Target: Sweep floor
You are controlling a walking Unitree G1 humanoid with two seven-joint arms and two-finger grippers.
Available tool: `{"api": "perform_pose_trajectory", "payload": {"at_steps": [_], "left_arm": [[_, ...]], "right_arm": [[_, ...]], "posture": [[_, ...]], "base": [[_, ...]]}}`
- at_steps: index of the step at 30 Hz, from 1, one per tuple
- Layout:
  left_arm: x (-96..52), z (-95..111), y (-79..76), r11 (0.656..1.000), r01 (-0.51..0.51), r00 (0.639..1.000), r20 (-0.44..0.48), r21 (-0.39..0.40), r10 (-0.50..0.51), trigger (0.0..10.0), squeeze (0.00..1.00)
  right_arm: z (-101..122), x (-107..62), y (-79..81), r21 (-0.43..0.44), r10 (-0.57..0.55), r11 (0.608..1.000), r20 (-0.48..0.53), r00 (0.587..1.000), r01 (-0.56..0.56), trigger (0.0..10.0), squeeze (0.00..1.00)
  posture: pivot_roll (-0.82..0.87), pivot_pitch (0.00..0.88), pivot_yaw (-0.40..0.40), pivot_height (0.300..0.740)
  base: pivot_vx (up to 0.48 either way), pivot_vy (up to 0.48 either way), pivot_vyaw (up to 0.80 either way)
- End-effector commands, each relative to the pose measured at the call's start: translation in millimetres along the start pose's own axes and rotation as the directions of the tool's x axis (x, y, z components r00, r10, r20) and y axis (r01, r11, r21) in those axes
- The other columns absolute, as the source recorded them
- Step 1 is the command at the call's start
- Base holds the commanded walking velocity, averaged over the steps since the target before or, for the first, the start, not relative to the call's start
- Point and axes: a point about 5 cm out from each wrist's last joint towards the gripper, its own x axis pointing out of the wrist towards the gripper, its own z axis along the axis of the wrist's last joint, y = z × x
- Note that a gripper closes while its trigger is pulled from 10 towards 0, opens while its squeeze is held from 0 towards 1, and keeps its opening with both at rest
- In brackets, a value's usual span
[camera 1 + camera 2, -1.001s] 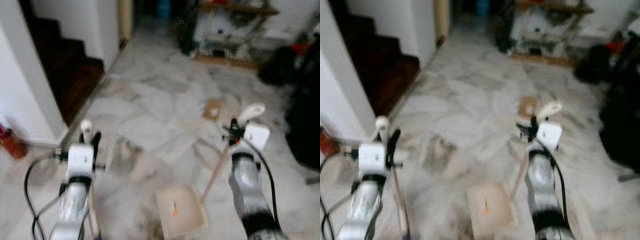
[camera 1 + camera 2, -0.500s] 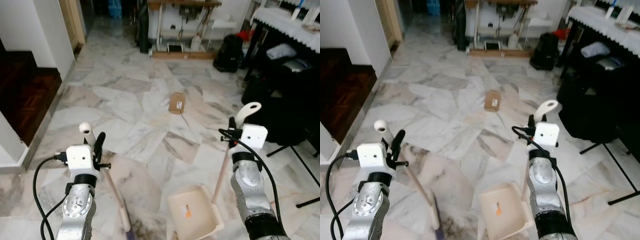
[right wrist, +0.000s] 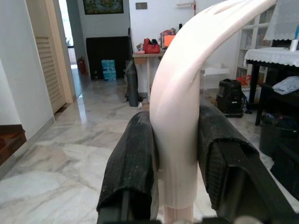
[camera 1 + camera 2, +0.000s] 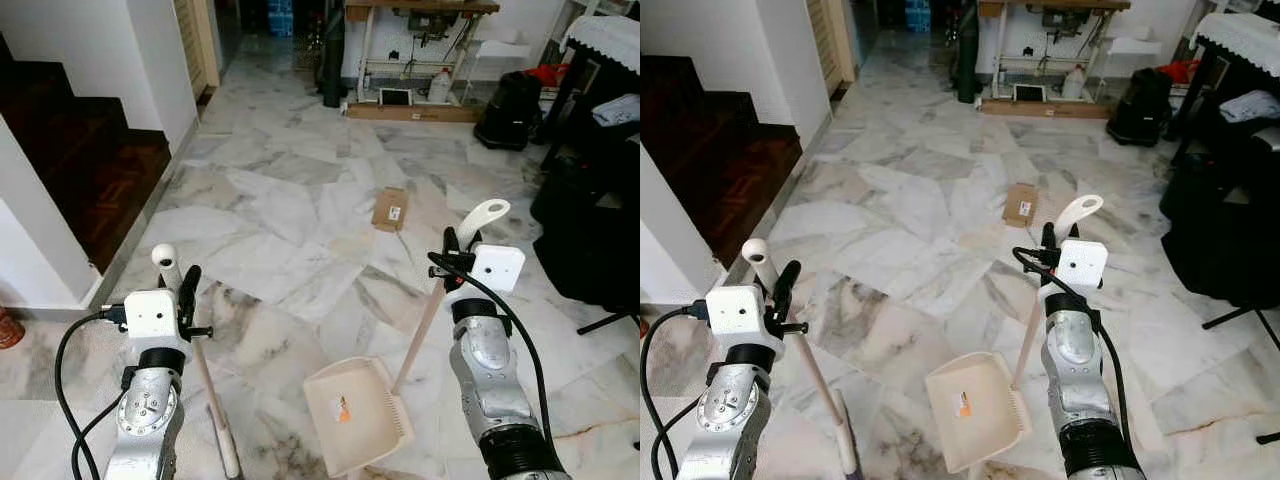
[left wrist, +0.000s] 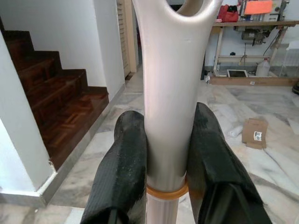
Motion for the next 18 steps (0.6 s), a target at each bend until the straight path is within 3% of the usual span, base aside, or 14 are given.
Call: {"api": "perform_pose_trajectory", "payload": {"at_steps": [1,18], "left_arm": [[3.5,12.0,0.3,1.000,-0.001,0.999,0.049,-0.001,0.001,10.0,0.00],[1.1,12.0,-1.6,1.000,-0.004,0.999,0.046,0.006,0.004,10.0,0.00]], "right_arm": [[14.9,4.7,-0.4,0.008,0.000,1.000,0.060,0.998,-0.001,10.0,0.00],[14.8,4.5,3.5,0.008,0.018,1.000,0.048,0.999,-0.019,10.0,0.00]], "posture": [[-0.04,0.006,-0.026,0.740],[-0.05,0.004,-0.030,0.740]], "base": [[0.285,0.000,0.00],[0.315,0.000,0.00]]}}
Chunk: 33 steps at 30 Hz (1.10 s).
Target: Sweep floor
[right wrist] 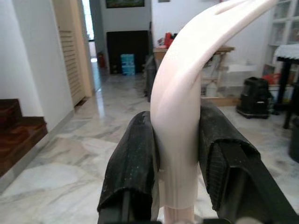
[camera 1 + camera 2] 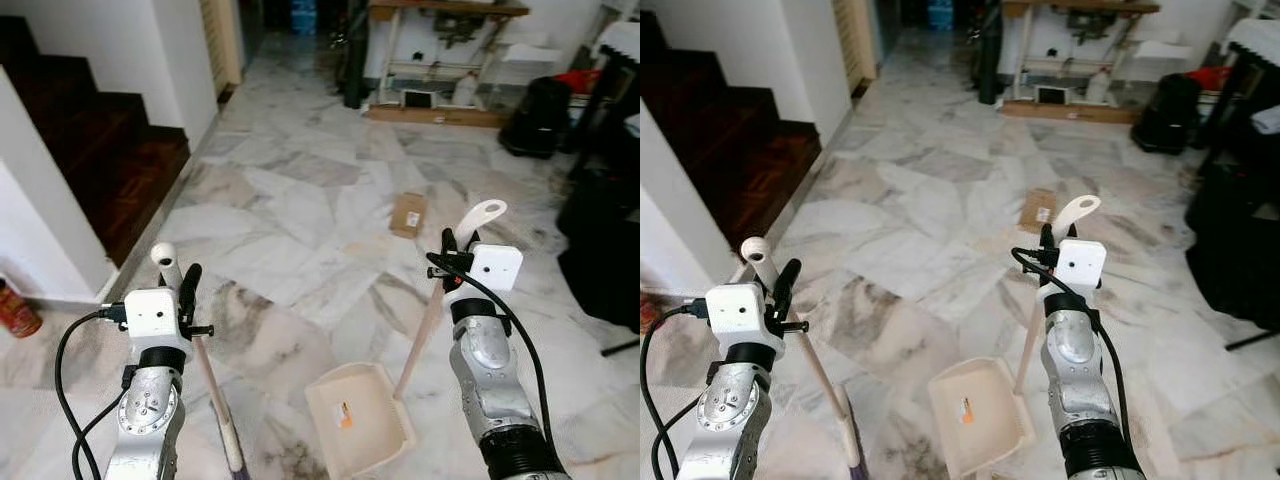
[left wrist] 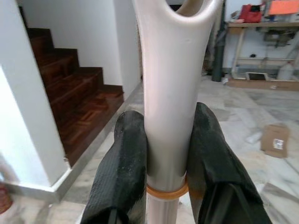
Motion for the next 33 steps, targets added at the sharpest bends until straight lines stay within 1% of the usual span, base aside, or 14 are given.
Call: {"api": "perform_pose_trajectory", "payload": {"at_steps": [1,6,18,26,33], "left_arm": [[1.6,8.7,-0.4,1.000,-0.001,0.999,0.033,0.007,0.001,10.0,0.00],[1.0,8.0,-1.3,1.000,0.000,1.000,0.030,0.006,0.000,10.0,0.00],[-0.4,6.9,-0.1,1.000,0.001,1.000,0.026,0.010,-0.002,10.0,0.00],[-4.9,3.6,2.3,1.000,0.002,1.000,0.015,0.015,-0.003,10.0,0.00],[-3.9,3.2,1.6,1.000,0.018,1.000,0.014,0.021,-0.018,10.0,0.00]], "right_arm": [[14.0,4.3,1.7,0.001,0.007,1.000,0.056,0.998,-0.007,10.0,0.00],[13.9,3.8,0.7,-0.001,0.008,1.000,0.053,0.999,-0.008,10.0,0.00],[13.3,3.6,5.4,0.011,0.021,1.000,0.049,0.999,-0.022,10.0,0.00],[12.0,-0.7,4.6,0.002,0.018,1.000,0.055,0.998,-0.018,10.0,0.00],[9.2,-4.1,4.9,0.010,0.021,1.000,0.047,0.999,-0.021,10.0,0.00]], "posture": [[-0.05,0.005,-0.030,0.740],[-0.05,0.003,-0.032,0.740],[-0.04,0.000,-0.032,0.740],[-0.03,0.000,-0.033,0.740],[-0.02,0.000,-0.032,0.740]], "base": [[0.386,0.000,0.00],[0.385,0.000,0.00],[0.386,0.000,0.00],[0.384,0.000,0.00],[0.380,0.000,0.00]]}}
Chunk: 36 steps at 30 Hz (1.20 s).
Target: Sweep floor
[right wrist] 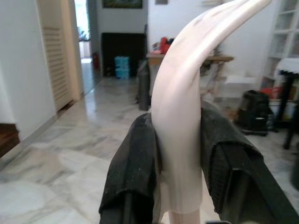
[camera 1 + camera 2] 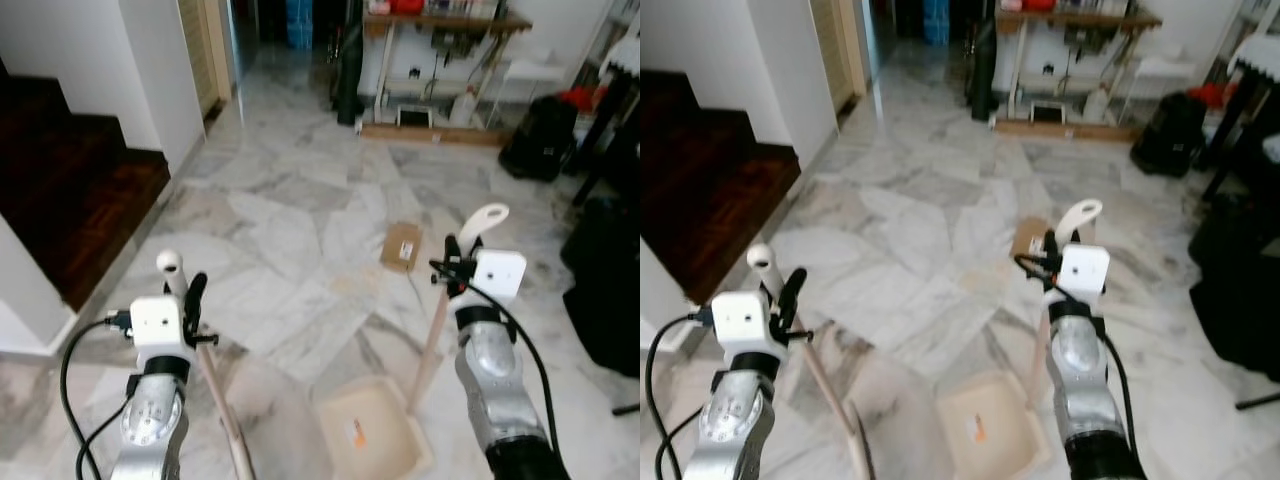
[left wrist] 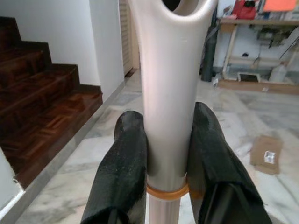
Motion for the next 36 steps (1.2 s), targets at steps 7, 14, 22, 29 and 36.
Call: {"api": "perform_pose_trajectory", "payload": {"at_steps": [7,14,22,29,36], "left_arm": [[5.2,11.3,2.1,1.000,0.010,0.998,0.061,0.022,-0.011,10.0,0.00],[6.2,11.5,0.1,1.000,0.021,0.998,0.065,0.019,-0.022,10.0,0.00],[11.1,14.7,-0.8,1.000,0.020,0.997,0.078,0.017,-0.021,10.0,0.00],[7.0,12.6,1.4,1.000,-0.003,0.998,0.067,0.013,0.002,10.0,0.00],[7.7,13.9,2.8,1.000,-0.010,0.998,0.069,0.013,0.009,10.0,0.00]], "right_arm": [[10.2,0.1,4.4,0.034,0.009,0.999,0.057,0.998,-0.011,10.0,0.00],[11.6,0.0,0.1,0.029,0.000,1.000,0.066,0.998,-0.002,10.0,0.00],[16.1,3.9,-3.2,0.028,-0.003,1.000,0.079,0.997,0.001,10.0,0.00],[15.6,4.0,-0.4,0.027,0.015,0.999,0.069,0.997,-0.016,10.0,0.00],[15.4,5.7,1.0,0.036,0.003,0.999,0.063,0.998,-0.006,10.0,0.00]], "posture": [[-0.02,0.000,-0.031,0.740],[-0.03,0.000,-0.027,0.740],[-0.03,0.000,-0.031,0.740],[-0.03,0.000,-0.038,0.740],[-0.04,0.000,-0.036,0.740]], "base": [[0.376,0.000,0.00],[0.377,0.000,0.00],[0.380,0.000,0.00],[0.377,0.000,0.00],[0.377,0.000,0.00]]}}
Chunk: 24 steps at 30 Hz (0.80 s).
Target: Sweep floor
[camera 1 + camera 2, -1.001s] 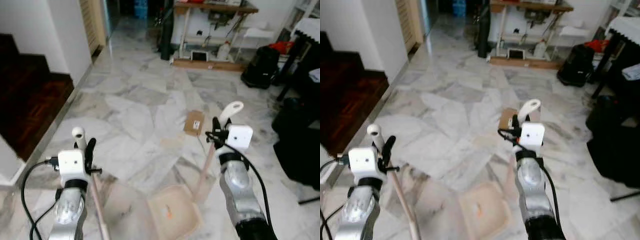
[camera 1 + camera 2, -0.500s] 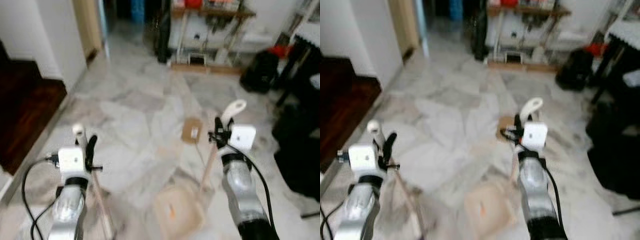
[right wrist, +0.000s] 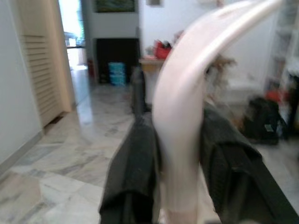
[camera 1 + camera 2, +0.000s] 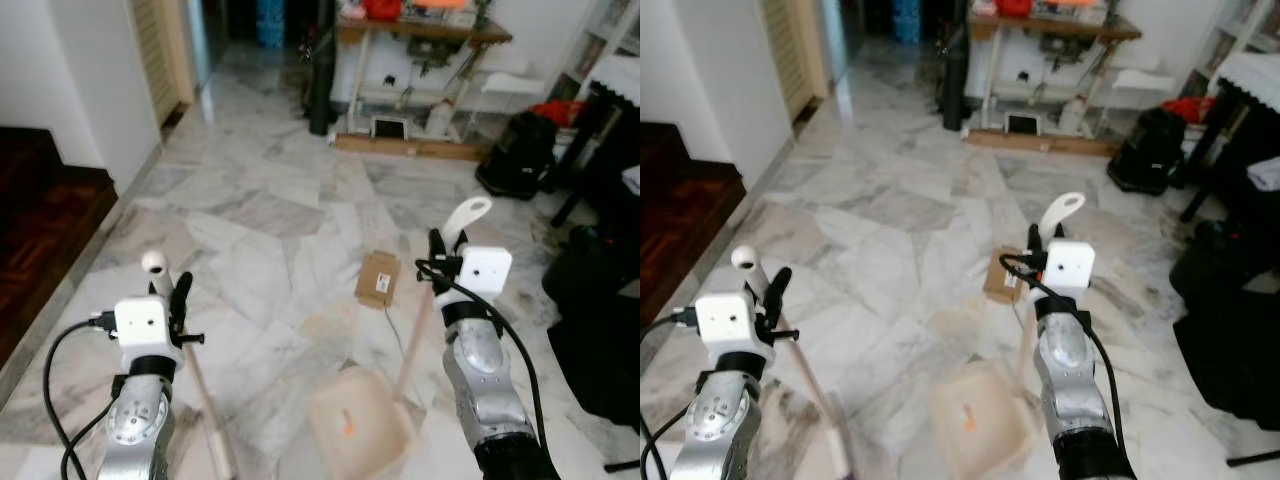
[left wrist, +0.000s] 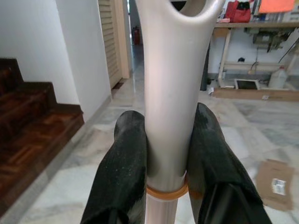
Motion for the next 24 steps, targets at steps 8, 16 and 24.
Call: {"api": "perform_pose_trajectory", "payload": {"at_steps": [8,16,24], "left_arm": [[3.6,9.3,-10.8,1.000,0.024,0.999,0.042,-0.009,-0.024,10.0,0.00],[4.4,10.3,-10.2,1.000,0.025,0.999,0.043,-0.005,-0.025,10.0,0.00],[3.2,10.7,-10.6,1.000,0.026,0.999,0.042,-0.005,-0.025,10.0,0.00]], "right_arm": [[12.0,5.7,-7.8,-0.002,-0.027,1.000,0.043,0.999,0.027,10.0,0.00],[11.0,6.3,-6.6,0.007,-0.028,1.000,0.037,0.999,0.028,10.0,0.00],[12.0,7.5,-5.4,0.014,-0.026,1.000,0.038,0.999,0.025,10.0,0.00]], "posture": [[-0.04,0.000,-0.036,0.740],[-0.03,0.000,-0.035,0.740],[-0.03,0.000,-0.033,0.740]], "base": [[0.376,0.000,0.00],[0.377,0.000,0.00],[0.375,0.000,0.00]]}}
